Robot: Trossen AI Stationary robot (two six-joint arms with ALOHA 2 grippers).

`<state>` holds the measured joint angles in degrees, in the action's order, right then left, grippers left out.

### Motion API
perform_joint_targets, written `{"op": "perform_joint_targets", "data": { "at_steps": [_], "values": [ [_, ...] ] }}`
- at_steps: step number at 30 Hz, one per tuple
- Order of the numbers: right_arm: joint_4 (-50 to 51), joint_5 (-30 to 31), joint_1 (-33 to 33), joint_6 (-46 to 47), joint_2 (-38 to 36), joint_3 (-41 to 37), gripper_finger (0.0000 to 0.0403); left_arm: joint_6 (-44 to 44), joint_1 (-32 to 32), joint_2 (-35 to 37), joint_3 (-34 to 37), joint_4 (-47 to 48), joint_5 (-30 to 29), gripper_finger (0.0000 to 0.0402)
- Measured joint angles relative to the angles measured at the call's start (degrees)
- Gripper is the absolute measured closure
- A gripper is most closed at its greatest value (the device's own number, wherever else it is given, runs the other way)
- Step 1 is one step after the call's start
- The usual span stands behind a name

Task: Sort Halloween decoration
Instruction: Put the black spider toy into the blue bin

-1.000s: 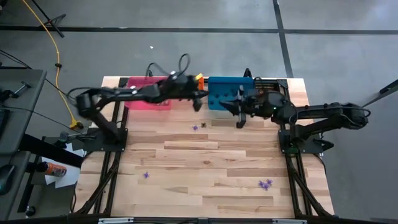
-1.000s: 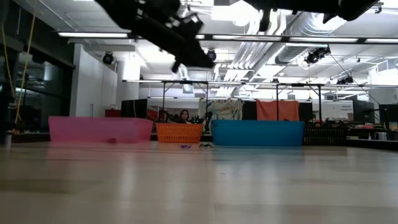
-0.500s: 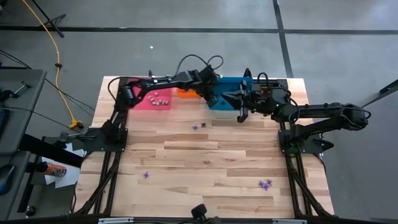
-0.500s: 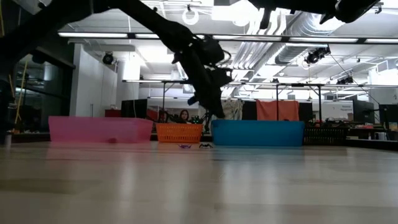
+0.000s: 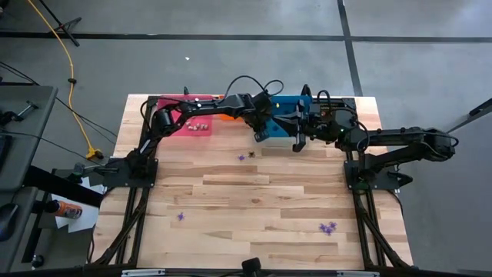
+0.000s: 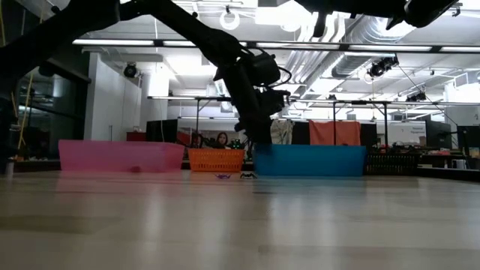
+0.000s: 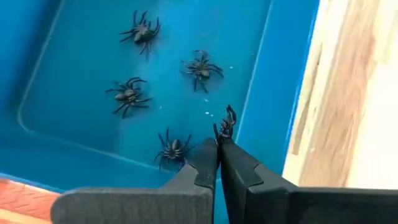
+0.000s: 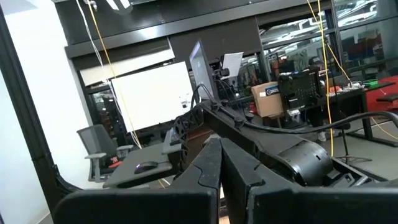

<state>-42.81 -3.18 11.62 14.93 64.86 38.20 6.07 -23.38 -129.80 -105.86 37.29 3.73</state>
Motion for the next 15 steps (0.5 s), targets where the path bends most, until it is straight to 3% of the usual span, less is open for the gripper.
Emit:
{"op": "perform_joint_targets", "data": {
  "at_steps": [7,15],
  "values": [
    [0.13,0.0,0.0,0.01,0.0,0.0,0.0403,1.49,0.13,0.0,0.0,0.14,-2.12,0.0387],
    [0.11,0.0,0.0,0.01,0.0,0.0,0.0403,2.12,0.25,1.13,0.04,0.23,-2.16,0.0295]
  ]
}}
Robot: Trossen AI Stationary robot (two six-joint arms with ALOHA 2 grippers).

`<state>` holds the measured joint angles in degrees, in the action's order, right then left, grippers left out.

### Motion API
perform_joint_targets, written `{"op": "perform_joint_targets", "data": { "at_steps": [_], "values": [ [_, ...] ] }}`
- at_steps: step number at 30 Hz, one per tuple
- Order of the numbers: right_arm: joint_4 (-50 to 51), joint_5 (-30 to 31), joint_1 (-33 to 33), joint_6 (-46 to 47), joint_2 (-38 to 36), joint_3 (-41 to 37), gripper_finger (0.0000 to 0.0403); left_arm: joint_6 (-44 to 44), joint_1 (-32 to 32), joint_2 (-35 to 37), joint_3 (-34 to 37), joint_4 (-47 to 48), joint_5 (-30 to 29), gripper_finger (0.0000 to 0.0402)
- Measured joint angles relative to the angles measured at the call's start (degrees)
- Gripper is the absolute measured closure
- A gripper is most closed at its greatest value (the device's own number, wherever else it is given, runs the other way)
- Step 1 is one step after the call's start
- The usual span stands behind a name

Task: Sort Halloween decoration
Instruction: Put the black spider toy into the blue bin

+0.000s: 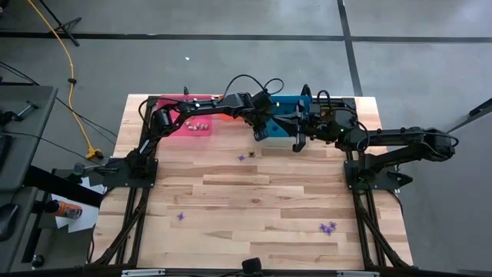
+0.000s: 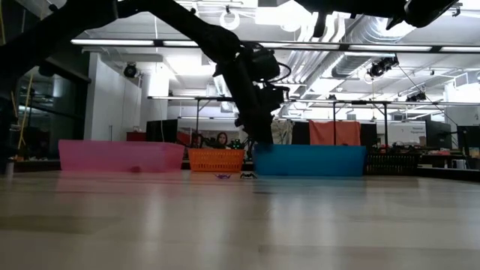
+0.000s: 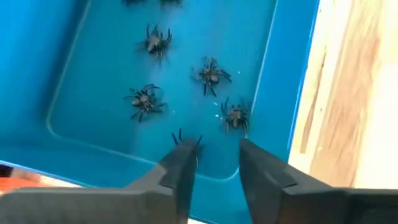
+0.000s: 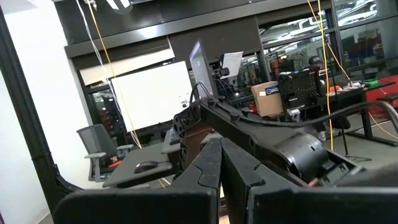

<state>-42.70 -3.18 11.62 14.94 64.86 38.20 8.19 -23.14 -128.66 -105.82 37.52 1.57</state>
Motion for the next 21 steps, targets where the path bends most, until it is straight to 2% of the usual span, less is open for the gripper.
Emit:
{"op": "perform_joint_targets", "data": {
  "at_steps": [4,8,10,12,16,19,21],
  "values": [
    [-0.05,0.0,0.0,0.0,0.0,0.0,0.0403,1.07,-0.3,2.29,0.01,1.95,-0.08,0.0255],
    [-1.25,-0.02,0.02,-0.02,0.0,0.0,0.0403,-0.59,-2.6,8.03,0.02,5.68,0.11,0.024],
    [-1.5,-0.02,0.02,-0.44,0.0,0.0,0.0403,-2.81,-4.4,11.56,0.12,6.97,3.09,0.0241],
    [-1.7,-0.02,0.02,-1.34,0.0,0.0,0.0403,-5.08,-6.29,16.24,2.11,6.48,8.51,0.0247],
    [-1.37,-0.02,0.02,-1.57,-0.02,0.0,0.0403,-7.37,-7.33,29.14,12.84,-3.11,16.96,0.0282],
    [-1.14,-0.03,0.02,-1.95,-0.02,0.0,0.0403,-9.22,-5.83,40.65,26.61,-15.73,20.28,0.032],
    [-0.86,-0.02,0.02,-1.95,-0.02,0.0,0.0403,-10.64,-3.71,48.69,37.05,-25.19,20.39,0.0349]
  ]
}}
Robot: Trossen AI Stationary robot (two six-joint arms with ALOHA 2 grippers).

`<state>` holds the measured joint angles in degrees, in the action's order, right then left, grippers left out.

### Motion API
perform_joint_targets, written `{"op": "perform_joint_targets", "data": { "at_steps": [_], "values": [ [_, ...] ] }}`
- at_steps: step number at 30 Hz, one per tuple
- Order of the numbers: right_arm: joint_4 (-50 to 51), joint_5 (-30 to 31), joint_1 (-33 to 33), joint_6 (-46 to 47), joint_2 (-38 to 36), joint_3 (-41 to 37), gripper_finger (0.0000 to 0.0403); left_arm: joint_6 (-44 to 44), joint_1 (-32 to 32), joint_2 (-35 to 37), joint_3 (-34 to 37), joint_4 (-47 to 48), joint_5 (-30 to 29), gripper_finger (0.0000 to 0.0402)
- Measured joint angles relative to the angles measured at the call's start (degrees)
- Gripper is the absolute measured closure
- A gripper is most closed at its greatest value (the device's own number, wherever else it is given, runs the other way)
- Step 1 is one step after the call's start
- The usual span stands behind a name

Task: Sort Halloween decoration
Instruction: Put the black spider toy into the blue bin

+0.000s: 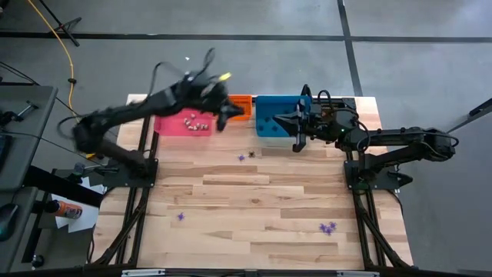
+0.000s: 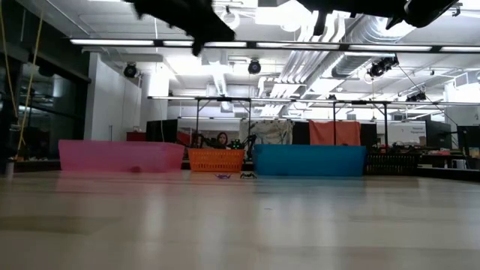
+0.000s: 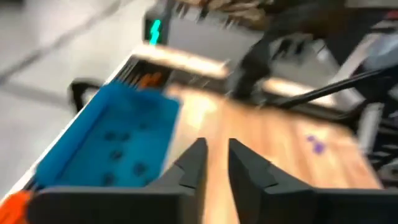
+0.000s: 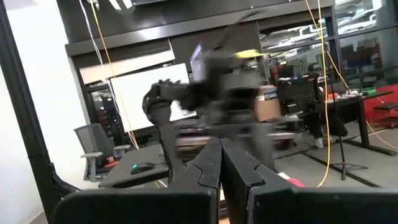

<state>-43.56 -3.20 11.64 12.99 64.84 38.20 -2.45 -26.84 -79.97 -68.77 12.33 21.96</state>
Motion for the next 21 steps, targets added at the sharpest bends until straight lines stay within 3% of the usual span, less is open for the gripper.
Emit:
{"op": "perform_joint_targets", "data": {
  "at_steps": [3,5,9,13,21],
  "values": [
    [-0.04,0.0,0.0,0.06,0.0,0.0,0.0403,-3.43,4.04,11.17,15.18,-13.65,-0.02,0.039],
    [0.05,-0.07,-0.02,0.59,0.0,0.0,0.0403,-6.22,6.72,17.78,24.13,-21.91,-0.97,0.0396],
    [2.06,-3.15,-0.04,1.46,0.0,0.0,0.0403,-8.02,11.12,28.12,36.72,-34.21,-9.29,0.0399],
    [7.3,-5.01,-0.45,1.48,0.0,0.0,0.0403,-8.07,12.54,35.49,41.58,-36.23,-14.73,0.04],
    [9.69,-5.23,-0.76,1.49,0.02,0.0,0.0403,-7.96,12.65,39.17,42.06,-35.67,-15.28,0.0401]
  ]
}}
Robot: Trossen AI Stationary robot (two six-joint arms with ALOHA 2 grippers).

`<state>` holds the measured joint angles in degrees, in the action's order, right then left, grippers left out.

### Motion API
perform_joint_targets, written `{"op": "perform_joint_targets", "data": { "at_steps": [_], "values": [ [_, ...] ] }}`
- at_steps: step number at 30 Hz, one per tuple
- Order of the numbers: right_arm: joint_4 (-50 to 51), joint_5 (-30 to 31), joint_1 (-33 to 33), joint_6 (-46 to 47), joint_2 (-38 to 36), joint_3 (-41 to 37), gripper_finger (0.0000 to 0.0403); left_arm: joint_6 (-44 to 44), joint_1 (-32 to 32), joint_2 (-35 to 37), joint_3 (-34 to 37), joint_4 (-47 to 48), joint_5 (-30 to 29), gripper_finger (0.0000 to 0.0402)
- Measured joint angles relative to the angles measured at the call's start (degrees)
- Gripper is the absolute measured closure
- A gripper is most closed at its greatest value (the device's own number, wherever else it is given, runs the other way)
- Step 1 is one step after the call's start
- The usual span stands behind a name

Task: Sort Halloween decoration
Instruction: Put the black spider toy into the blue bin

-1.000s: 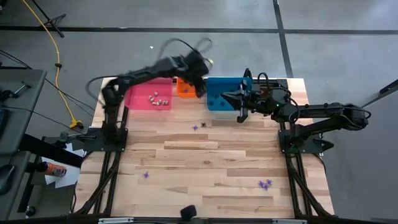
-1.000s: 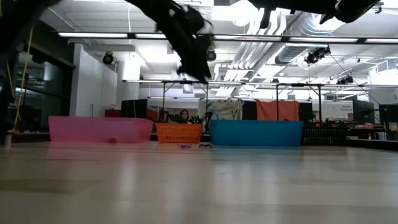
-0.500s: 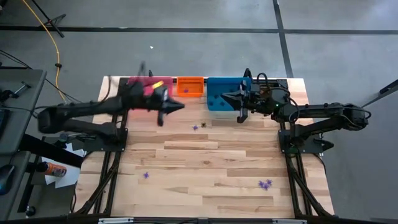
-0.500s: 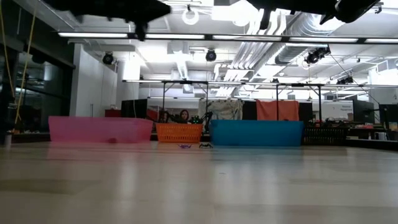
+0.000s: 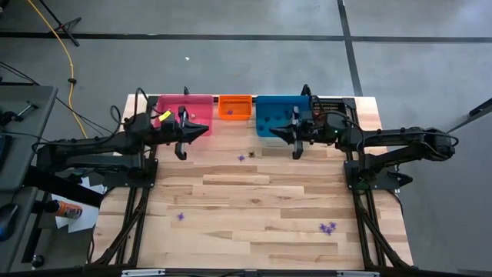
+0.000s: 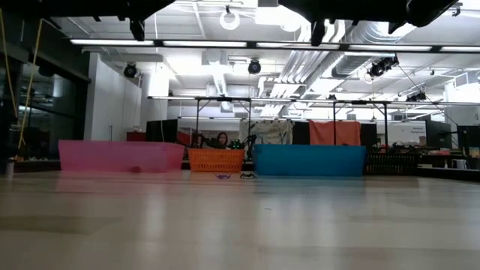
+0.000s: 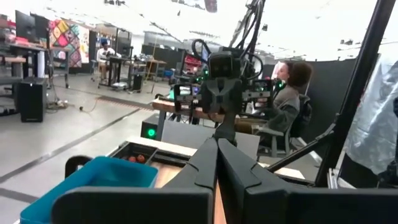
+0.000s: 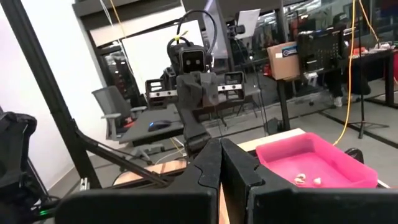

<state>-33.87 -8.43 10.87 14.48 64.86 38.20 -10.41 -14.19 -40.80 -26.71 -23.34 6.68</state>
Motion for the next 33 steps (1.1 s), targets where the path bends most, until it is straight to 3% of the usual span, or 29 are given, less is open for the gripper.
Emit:
{"op": "perform_joint_targets", "data": {
  "at_steps": [6,9,11,15,19,22,29,33],
  "values": [
    [0.07,2.53,0.0,0.03,0.0,0.0,0.0403,0.0,0.0,-0.48,0.01,0.56,-0.87,0.0401],
    [3.29,7.6,-0.22,5.56,0.71,1.14,0.0403,0.0,0.0,-0.42,0.01,0.22,-0.9,0.0401],
    [13.85,8.13,-0.37,8.02,2.51,5.15,0.0403,-0.02,0.0,-0.43,0.01,0.16,-0.9,0.0401],
    [36.27,8.77,-0.44,4.55,11.12,17.84,0.0402,-0.29,-0.03,-0.41,0.01,-0.14,-0.92,0.0401],
    [48.49,9.9,-0.37,3.27,21.62,28.25,0.0388,-1.53,-0.03,-0.39,0.01,-0.06,-0.92,0.0401],
    [52.8,8.75,-0.46,2.97,28.66,32.97,0.0353,-1.53,-0.03,-0.39,0.01,-0.07,-0.92,0.0401],
    [61.89,9.4,-0.42,9.07,42.25,39.86,0.0227,-1.54,-0.03,-0.39,0.01,-0.04,-0.92,0.0401],
    [67.93,10.02,0.17,11.21,49.29,45.17,0.0185,-1.57,-0.03,-0.4,0.01,-0.07,-0.92,0.0401]
  ]
}}
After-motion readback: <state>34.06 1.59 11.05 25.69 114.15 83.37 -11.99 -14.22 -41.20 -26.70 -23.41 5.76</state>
